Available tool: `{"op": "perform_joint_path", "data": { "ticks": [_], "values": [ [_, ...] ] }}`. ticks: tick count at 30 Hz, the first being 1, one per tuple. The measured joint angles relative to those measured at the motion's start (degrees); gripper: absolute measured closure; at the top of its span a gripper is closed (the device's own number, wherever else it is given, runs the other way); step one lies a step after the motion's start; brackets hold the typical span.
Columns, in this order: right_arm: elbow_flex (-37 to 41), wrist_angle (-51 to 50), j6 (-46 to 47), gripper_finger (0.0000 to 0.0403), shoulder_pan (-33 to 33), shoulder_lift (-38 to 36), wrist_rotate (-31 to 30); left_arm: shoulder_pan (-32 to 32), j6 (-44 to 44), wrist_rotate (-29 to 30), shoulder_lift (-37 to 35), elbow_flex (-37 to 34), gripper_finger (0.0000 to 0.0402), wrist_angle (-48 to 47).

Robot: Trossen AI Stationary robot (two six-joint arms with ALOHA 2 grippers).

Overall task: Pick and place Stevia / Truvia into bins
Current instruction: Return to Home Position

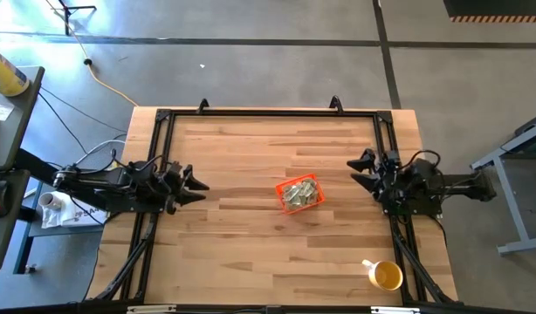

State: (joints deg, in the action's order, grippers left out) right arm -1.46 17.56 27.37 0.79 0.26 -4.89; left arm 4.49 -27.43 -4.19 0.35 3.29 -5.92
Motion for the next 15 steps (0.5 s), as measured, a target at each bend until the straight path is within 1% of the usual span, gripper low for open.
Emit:
{"op": "perform_joint_path", "data": {
  "ticks": [1,3,7,10,15],
  "values": [
    [0.6,0.1,0.6,0.0151,0.0,0.0,-1.2,0.0,0.1,0.1,0.0,-0.3,0.0186,0.2],
    [0.9,-3.0,1.1,0.0151,0.0,0.2,-4.5,0.0,1.5,0.2,0.0,-0.3,0.0186,0.3],
    [0.8,-14.2,-0.7,0.0151,0.0,0.2,-9.5,0.0,3.2,1.6,0.1,-0.2,0.0186,-0.2],
    [0.6,-14.3,-0.5,0.0151,-0.1,1.2,-10.5,0.0,3.6,3.6,0.3,-0.2,0.0186,-0.5],
    [0.6,-14.6,-0.5,0.0151,-0.1,1.5,-10.3,0.0,3.2,3.6,0.4,-0.2,0.0186,-0.5]
  ]
}}
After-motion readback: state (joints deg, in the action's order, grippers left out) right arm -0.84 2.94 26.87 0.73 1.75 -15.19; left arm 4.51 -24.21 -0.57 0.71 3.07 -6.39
